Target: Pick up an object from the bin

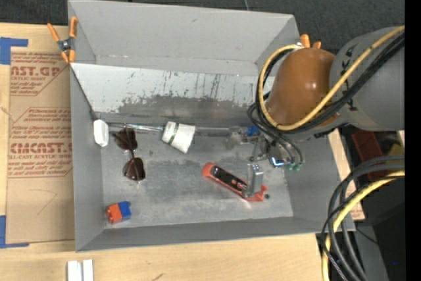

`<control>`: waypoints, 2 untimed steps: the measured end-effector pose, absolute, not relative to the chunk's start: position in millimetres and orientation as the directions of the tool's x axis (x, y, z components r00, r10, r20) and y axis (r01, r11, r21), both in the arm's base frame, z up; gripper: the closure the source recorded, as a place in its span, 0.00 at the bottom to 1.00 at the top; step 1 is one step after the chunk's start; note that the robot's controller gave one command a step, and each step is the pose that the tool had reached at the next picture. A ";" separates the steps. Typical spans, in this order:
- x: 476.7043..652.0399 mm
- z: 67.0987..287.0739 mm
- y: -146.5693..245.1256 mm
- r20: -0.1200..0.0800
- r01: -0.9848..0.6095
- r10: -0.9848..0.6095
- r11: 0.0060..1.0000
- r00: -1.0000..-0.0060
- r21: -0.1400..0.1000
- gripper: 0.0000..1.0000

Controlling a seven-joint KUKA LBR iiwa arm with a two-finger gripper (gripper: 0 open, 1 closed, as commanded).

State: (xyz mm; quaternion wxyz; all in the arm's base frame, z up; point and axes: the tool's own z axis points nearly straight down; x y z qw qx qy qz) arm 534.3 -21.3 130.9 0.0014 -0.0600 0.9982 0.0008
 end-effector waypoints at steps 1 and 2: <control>534.4 130.6 -22.2 -0.003 -0.120 -0.120 0.993 -0.993 0.001 0.00; 532.6 147.9 -20.7 0.001 -0.169 -0.169 0.986 -0.986 0.002 0.00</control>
Offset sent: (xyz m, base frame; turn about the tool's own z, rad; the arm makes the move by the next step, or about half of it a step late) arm -0.0012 -0.0005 0.0339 -0.0837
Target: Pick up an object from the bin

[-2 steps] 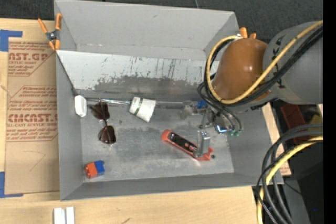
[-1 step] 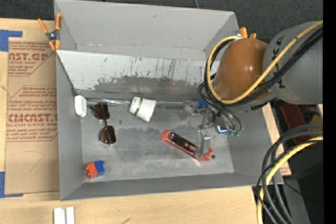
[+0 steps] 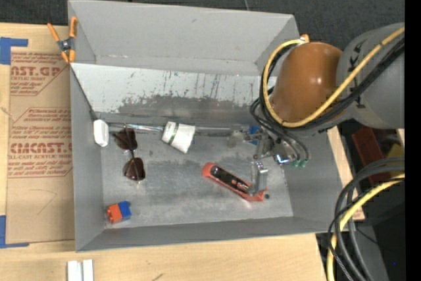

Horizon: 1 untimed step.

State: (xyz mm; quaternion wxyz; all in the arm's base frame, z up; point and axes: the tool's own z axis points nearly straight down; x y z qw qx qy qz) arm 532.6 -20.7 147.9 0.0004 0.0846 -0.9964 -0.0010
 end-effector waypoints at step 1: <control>525.5 123.0 -20.1 -0.016 -0.227 -0.227 0.974 -0.974 -0.003 0.00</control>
Offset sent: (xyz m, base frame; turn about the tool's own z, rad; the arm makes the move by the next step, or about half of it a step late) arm -0.0194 -0.0101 -0.0767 -0.0373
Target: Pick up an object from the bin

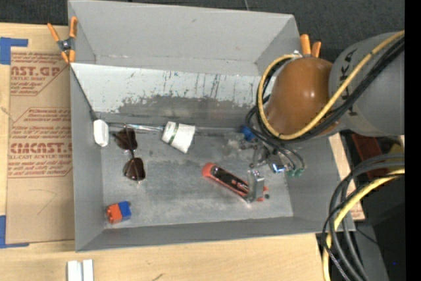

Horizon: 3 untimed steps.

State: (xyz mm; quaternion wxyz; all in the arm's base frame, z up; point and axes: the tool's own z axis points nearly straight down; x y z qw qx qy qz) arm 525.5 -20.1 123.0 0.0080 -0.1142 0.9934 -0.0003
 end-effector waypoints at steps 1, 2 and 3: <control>515.7 80.4 -26.4 -0.002 -0.216 -0.216 0.976 -0.976 0.003 0.00; 513.4 69.0 -27.7 -0.002 -0.160 -0.160 0.987 -0.987 0.004 0.00; 514.0 76.2 -40.6 -0.005 -0.220 -0.220 0.976 -0.976 0.002 0.00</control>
Offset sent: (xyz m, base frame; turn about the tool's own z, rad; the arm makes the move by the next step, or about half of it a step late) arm -0.0111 -0.0091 -0.0171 0.1621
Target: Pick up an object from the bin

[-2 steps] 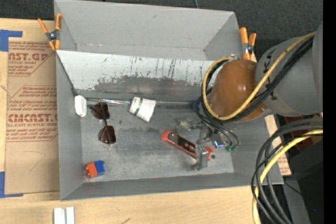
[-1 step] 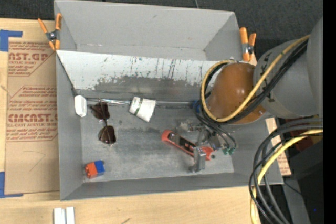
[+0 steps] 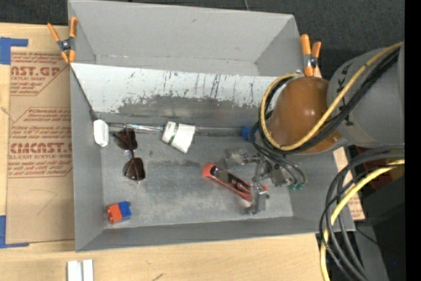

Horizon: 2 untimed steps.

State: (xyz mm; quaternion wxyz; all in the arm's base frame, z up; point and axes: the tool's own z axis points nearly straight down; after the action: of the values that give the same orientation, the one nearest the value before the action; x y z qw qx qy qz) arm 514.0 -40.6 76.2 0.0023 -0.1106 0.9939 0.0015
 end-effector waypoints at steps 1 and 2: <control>513.6 74.7 -47.8 -0.003 -0.162 -0.162 0.987 -0.987 0.004 0.00; 510.3 71.0 -45.2 -0.003 -0.150 -0.150 0.989 -0.989 0.003 0.00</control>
Offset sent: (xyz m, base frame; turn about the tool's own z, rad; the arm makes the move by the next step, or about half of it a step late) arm -0.0051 -0.0035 -0.0062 0.0477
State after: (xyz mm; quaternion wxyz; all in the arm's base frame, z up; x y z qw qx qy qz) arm 510.3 -45.2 71.0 0.0016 -0.0754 0.9971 0.0018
